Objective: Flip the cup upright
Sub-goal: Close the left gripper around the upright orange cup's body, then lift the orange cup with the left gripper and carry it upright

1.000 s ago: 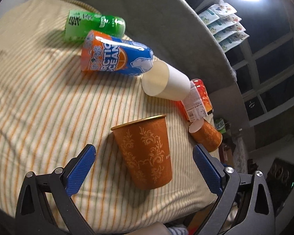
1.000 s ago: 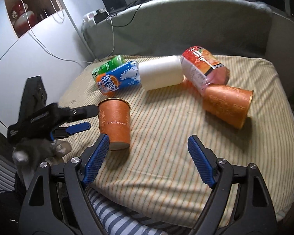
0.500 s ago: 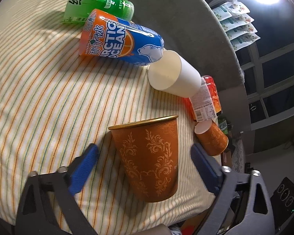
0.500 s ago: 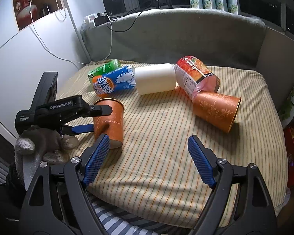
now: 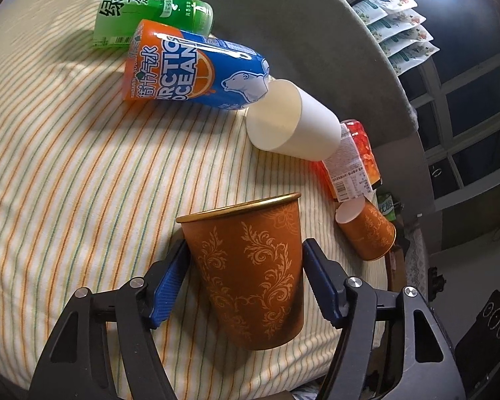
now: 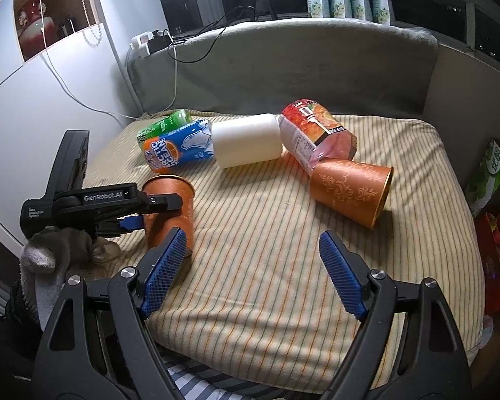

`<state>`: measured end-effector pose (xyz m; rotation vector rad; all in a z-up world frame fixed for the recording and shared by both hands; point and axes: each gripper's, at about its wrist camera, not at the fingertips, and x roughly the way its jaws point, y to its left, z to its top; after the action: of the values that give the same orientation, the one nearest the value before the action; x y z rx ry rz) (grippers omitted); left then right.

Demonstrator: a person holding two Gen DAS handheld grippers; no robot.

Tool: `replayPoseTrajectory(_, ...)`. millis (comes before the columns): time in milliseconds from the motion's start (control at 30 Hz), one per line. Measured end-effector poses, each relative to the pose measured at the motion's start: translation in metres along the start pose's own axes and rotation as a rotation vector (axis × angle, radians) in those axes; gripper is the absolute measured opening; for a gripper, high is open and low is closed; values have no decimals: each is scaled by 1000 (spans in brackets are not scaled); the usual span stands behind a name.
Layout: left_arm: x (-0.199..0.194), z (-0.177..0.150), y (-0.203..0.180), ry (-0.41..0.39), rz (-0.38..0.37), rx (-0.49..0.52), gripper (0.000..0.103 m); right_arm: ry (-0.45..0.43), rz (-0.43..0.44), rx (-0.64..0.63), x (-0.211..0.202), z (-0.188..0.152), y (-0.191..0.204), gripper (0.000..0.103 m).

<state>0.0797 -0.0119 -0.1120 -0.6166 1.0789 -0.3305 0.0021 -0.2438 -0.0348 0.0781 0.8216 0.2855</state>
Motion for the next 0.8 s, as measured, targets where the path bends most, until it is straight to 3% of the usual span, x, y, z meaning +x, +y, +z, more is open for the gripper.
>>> replayPoseTrajectory(367, -15, -5, -28, -112, 62, 154, 68, -9, -13, 2, 0, 1, -3, 84)
replayPoseTrajectory(800, -13, -18, -63, -242, 206, 400, 67, -24, -30, 31, -3, -1, -11, 84)
